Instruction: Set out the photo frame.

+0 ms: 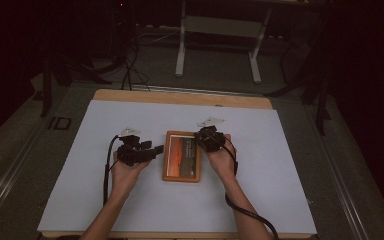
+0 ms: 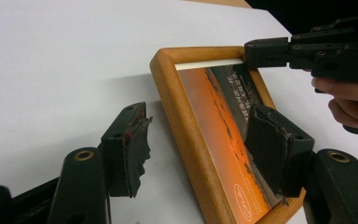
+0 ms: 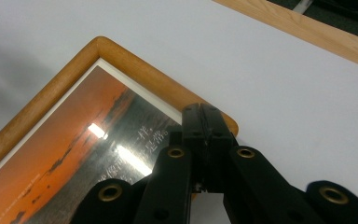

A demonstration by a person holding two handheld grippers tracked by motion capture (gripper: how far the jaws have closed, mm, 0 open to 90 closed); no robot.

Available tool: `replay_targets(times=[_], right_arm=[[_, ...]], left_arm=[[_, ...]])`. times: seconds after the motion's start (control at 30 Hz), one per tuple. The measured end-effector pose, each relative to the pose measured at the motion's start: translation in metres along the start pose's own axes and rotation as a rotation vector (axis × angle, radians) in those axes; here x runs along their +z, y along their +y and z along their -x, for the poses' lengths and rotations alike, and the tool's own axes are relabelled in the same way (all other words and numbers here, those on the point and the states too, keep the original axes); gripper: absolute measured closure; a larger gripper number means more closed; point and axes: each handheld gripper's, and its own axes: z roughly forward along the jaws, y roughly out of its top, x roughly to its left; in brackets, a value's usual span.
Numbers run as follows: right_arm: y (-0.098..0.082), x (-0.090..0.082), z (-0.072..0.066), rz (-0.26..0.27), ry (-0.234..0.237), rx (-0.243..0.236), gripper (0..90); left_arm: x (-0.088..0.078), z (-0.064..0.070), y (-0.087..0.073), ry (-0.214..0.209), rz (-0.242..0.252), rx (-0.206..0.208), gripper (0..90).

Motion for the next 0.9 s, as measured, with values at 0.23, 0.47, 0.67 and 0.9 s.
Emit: replay_targets(times=[0.23, 0.47, 0.67, 0.9], right_arm=[[0.0021, 0.0032, 0.0000, -0.004, -0.002, 0.006, 89.7], [0.0024, 0.0054, -0.0008, -0.006, -0.001, 0.014, 89.8], [0.0017, 0.0056, 0.0002, -0.005, -0.001, 0.024, 89.8], [-0.0010, 0.0064, 0.0049, -0.015, -0.010, 0.045, 89.8]], left_arm=[[0.0016, 0.0022, -0.0005, -0.009, -0.012, 0.007, 39.2], [0.0019, 0.0032, -0.0007, -0.009, -0.014, 0.009, 39.2], [0.0014, 0.0029, -0.0007, -0.010, -0.012, 0.009, 39.1], [0.0005, 0.0023, -0.0004, -0.005, -0.005, 0.004, 39.0]])
